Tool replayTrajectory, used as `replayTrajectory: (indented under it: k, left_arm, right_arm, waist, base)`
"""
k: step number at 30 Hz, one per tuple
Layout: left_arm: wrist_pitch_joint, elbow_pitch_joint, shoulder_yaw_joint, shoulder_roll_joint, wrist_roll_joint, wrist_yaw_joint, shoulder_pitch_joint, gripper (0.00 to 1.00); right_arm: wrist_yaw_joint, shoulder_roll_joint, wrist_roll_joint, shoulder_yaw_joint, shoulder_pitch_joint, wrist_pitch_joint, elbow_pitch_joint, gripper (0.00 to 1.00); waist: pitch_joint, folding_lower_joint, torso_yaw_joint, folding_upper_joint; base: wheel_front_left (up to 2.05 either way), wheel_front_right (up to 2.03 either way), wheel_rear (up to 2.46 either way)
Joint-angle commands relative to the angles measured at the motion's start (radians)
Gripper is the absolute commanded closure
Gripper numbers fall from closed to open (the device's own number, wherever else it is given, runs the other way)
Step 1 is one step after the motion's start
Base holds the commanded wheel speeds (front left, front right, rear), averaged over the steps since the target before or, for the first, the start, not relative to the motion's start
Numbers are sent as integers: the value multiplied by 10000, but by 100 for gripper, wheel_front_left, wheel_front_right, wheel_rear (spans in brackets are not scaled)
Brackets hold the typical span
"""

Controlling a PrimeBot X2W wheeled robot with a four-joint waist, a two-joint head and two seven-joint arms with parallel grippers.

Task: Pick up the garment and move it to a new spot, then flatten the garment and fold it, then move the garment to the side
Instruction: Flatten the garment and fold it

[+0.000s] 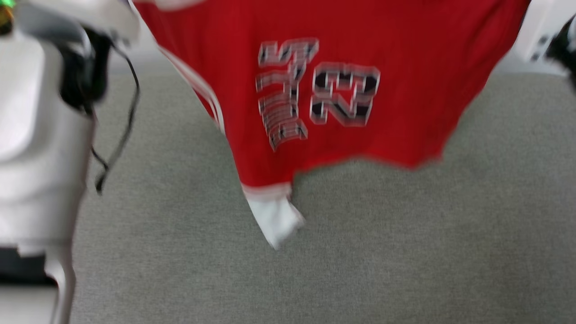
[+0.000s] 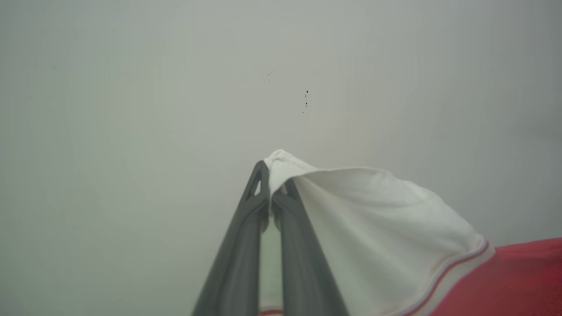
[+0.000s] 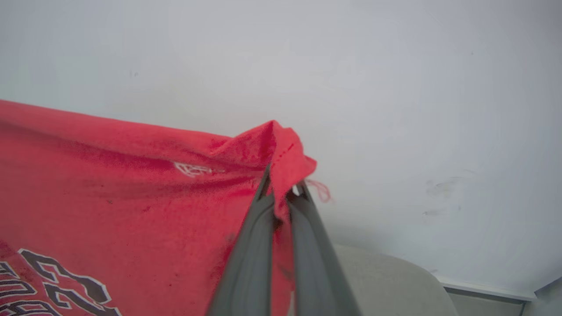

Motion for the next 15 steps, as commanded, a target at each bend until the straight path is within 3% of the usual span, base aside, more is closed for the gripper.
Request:
replayTrajectory:
  k: [1, 8, 15]
  left_arm:
    - [-212, 379, 45, -53, 127, -69, -901, 100]
    - [-891, 2043, 85, 56, 501, -332, -4220, 100]
    - [-1264, 3052, 67, 255, 655, -606, -6344, 100]
  right_arm:
    - [-10, -46, -151, -105, -605, -260, 107, 100]
    - [-10, -34, -480, -276, -3110, -1228, 500, 100]
    - [-10, -159, -617, -103, -5181, -1791, 1061, 100]
  waist:
    - [575, 0, -61, 0]
    - [1935, 0, -182, 0]
    - [3427, 0, -215, 0]
  base:
    - [0, 0, 0]
    - [0, 0, 0]
    - [0, 0, 0]
